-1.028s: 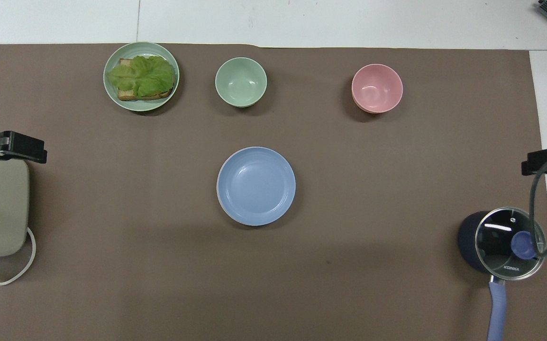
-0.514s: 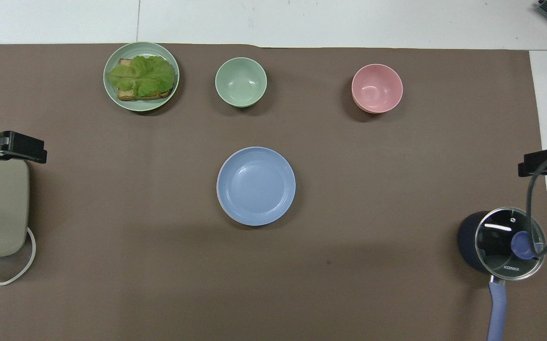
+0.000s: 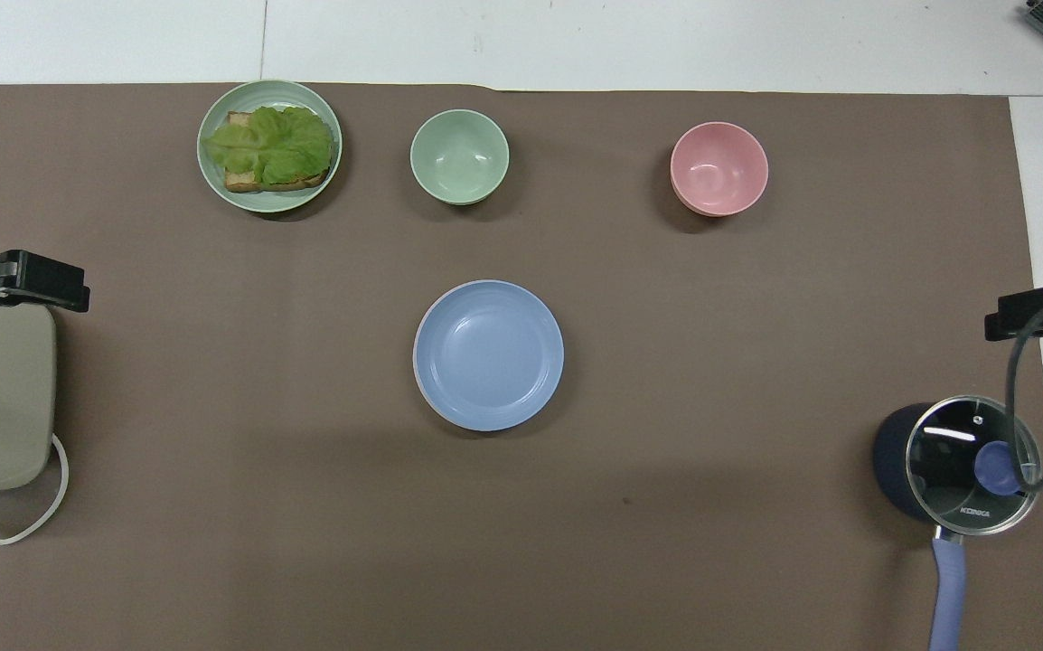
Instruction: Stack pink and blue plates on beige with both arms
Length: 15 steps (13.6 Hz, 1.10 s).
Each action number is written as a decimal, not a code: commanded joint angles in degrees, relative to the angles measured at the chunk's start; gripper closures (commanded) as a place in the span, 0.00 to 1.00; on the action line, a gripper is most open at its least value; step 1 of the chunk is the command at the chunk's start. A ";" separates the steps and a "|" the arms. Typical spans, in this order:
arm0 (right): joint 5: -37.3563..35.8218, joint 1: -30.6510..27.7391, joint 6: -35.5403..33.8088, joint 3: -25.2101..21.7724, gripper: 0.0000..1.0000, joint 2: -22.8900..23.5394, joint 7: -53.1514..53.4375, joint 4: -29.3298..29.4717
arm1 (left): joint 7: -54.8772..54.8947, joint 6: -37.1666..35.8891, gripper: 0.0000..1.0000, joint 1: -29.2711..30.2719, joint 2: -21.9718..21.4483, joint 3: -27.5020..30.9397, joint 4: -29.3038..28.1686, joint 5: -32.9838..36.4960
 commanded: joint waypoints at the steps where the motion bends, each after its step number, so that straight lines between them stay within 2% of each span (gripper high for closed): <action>1: 0.78 0.03 -0.82 0.03 0.00 -0.61 0.38 -0.22 | 0.19 -0.32 0.00 -0.10 -0.42 0.18 -0.43 0.55; 5: -0.10 0.29 -0.55 0.29 0.00 -0.43 -2.61 0.04 | 0.19 -0.23 0.00 -0.10 -0.42 0.18 -0.43 0.64; 15: -0.54 0.12 1.47 0.55 0.00 -0.43 -2.62 0.40 | 0.19 -0.23 0.00 -0.10 -0.42 0.18 -0.43 0.55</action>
